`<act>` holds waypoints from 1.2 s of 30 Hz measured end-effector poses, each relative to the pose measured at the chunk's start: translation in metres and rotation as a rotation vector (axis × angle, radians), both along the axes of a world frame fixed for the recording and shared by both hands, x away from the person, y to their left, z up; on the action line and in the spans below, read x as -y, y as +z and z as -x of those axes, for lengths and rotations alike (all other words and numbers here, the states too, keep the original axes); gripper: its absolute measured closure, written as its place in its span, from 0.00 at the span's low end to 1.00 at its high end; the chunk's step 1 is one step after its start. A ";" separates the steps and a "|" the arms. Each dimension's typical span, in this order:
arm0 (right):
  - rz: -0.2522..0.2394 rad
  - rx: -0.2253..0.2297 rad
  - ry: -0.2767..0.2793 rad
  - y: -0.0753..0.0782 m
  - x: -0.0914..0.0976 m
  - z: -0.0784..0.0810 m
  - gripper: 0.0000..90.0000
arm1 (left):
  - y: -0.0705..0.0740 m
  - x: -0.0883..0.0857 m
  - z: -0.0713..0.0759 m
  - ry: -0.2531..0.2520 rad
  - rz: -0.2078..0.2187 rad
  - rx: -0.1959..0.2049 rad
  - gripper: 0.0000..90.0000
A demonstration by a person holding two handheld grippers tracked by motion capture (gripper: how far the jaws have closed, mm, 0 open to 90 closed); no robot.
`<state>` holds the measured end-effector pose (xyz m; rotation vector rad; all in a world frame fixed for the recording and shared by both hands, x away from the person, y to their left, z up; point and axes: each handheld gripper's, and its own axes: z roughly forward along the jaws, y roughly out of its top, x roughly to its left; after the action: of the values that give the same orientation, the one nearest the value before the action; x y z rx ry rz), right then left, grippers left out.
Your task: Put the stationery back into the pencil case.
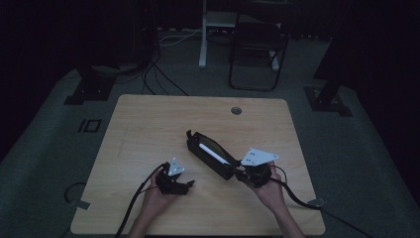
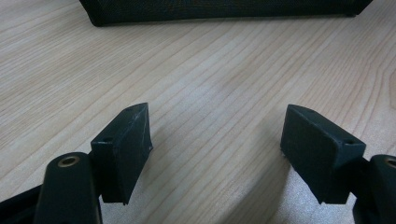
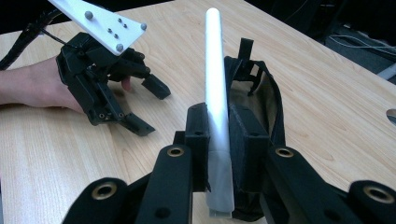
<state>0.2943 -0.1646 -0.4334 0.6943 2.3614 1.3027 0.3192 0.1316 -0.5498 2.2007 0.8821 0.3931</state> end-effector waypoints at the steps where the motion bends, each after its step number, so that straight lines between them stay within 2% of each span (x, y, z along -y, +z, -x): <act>1: 0.000 0.000 -0.002 0.000 0.000 -0.001 0.88 | 0.000 0.000 0.000 0.000 0.000 0.000 0.28; 36: -0.025 -0.021 -0.018 -0.007 -0.006 -0.025 0.88 | 0.000 0.000 0.000 0.000 0.000 0.000 0.28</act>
<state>0.3191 -0.1588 -0.4401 0.7388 2.3532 1.3260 0.3194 0.1316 -0.5498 2.2010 0.8817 0.3934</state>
